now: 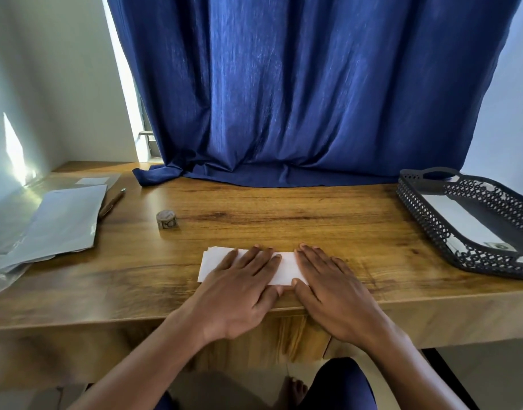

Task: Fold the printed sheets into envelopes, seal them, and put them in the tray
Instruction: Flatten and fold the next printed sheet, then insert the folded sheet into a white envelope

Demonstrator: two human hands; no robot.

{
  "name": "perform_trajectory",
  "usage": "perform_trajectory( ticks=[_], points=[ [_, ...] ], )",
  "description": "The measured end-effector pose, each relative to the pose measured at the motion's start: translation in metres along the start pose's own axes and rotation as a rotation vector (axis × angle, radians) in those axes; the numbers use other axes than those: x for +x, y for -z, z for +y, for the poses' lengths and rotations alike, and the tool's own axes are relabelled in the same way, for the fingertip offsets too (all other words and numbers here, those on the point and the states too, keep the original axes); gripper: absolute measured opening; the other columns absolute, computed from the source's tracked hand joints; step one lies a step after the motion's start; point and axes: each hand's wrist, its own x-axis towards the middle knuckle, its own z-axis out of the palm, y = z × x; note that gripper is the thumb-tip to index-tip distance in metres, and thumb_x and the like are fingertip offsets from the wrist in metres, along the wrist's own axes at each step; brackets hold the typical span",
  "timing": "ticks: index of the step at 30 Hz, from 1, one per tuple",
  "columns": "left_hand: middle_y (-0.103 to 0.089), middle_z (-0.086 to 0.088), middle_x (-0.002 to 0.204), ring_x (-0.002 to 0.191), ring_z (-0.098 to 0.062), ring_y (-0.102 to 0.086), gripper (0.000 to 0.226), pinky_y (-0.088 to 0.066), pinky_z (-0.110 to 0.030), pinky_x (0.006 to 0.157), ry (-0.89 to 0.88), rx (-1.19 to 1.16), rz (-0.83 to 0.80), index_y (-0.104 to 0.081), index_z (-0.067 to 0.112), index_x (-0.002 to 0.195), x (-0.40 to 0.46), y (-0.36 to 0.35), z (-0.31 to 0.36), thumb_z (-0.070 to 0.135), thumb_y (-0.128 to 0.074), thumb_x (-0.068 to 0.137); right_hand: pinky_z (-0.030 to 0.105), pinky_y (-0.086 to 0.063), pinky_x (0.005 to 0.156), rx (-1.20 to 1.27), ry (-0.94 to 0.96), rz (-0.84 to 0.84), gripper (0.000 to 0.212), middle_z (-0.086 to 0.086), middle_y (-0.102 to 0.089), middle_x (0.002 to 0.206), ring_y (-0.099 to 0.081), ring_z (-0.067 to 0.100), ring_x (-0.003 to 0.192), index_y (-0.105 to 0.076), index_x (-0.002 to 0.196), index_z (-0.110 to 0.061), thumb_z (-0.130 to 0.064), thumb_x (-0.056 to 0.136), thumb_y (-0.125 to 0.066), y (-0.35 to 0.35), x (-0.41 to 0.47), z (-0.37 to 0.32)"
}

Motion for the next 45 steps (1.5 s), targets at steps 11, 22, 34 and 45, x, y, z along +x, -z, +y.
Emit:
perform_trajectory(
  ticks=[11, 22, 34, 45],
  points=[
    [0.019, 0.017, 0.167, 0.152, 0.0, 0.024, 0.081, 0.014, -0.03, 0.124, 0.171, 0.003, 0.02, 0.016, 0.038, 0.159, -0.043, 0.003, -0.048, 0.078, 0.016, 0.09, 0.038, 0.006, 0.126, -0.001, 0.001, 0.017, 0.072, -0.008, 0.015, 0.17, 0.016, 0.008, 0.154, 0.007, 0.162, -0.027, -0.06, 0.102, -0.015, 0.008, 0.004, -0.006],
    [0.006, 0.021, 0.169, 0.15, 0.01, 0.017, 0.075, 0.018, -0.011, 0.114, 0.225, -0.183, 0.117, -0.004, 0.041, 0.163, -0.047, 0.006, -0.051, 0.075, 0.003, 0.096, 0.029, 0.0, 0.122, -0.098, 0.243, 0.077, 0.087, -0.013, -0.006, 0.171, -0.005, 0.009, 0.156, -0.008, 0.161, -0.039, -0.083, 0.089, -0.03, -0.002, -0.007, -0.028],
    [-0.031, 0.025, 0.156, 0.136, 0.027, -0.01, 0.072, -0.01, -0.009, 0.114, 0.333, -0.5, 0.305, -0.022, 0.05, 0.157, -0.051, 0.006, -0.047, 0.081, -0.005, 0.095, 0.021, -0.053, 0.054, 0.766, 0.05, 0.301, 0.02, -0.01, -0.075, 0.081, -0.07, 0.012, 0.064, -0.075, 0.093, -0.03, -0.043, 0.097, -0.062, 0.085, -0.005, -0.009],
    [-0.027, 0.015, 0.166, 0.155, -0.004, -0.011, 0.062, -0.005, -0.029, 0.127, 0.258, -0.176, 0.264, -0.03, 0.037, 0.158, -0.049, 0.002, -0.037, 0.065, -0.018, 0.104, 0.037, -0.06, 0.064, 1.553, -0.317, 0.036, 0.021, 0.013, -0.079, 0.099, -0.076, 0.026, 0.082, -0.068, 0.112, -0.01, -0.012, 0.091, -0.068, 0.029, 0.096, -0.043]
  ],
)
